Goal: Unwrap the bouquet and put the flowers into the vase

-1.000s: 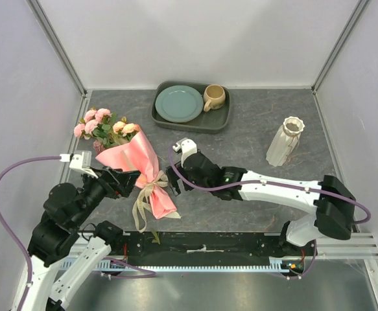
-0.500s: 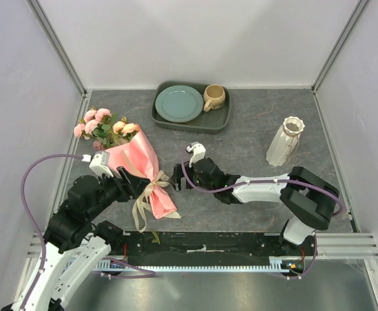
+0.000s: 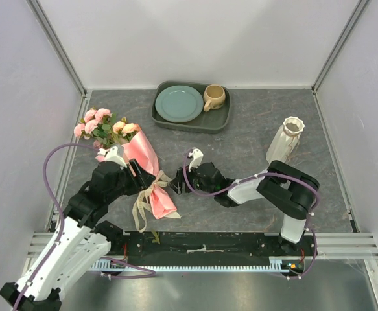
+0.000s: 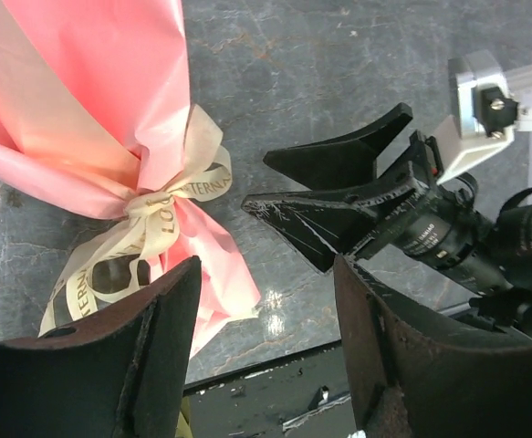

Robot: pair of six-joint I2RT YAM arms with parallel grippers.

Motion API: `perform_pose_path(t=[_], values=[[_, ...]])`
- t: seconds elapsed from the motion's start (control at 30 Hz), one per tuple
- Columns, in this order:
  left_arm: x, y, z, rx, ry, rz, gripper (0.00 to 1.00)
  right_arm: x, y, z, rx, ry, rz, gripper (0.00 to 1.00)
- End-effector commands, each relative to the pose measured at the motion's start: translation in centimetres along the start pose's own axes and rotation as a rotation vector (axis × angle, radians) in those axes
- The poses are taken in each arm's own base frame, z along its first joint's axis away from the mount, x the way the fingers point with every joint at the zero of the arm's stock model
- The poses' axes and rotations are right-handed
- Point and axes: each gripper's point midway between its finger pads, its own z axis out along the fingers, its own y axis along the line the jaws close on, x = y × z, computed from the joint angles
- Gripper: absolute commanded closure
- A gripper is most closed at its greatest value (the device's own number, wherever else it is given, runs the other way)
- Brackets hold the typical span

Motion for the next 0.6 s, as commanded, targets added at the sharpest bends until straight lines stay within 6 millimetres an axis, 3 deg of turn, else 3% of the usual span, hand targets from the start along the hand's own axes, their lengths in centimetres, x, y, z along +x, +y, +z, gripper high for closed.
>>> perform_pose_path(t=[0.0,0.37,0.47,0.57], values=[[-0.5,0.3,2.1,-0.026,-0.029,-0.044,0.35,-0.6,1.9,1.0,-0.091,-0.028,0.03,0.29],[0.6,2.0,4.9,-0.094,-0.001,-0.059,0.37,0.6,2.4,2.7,-0.136,0.019,0.055,0.3],[1.0,2.4,5.2,-0.109,0.009,-0.066,0.35,0.6,2.7,3.3,-0.153,0.019,0.055,0.35],[1.3,2.9,5.2,-0.126,0.014,-0.082,0.35,0.0,2.4,3.9,-0.131,0.005,0.042,0.49]])
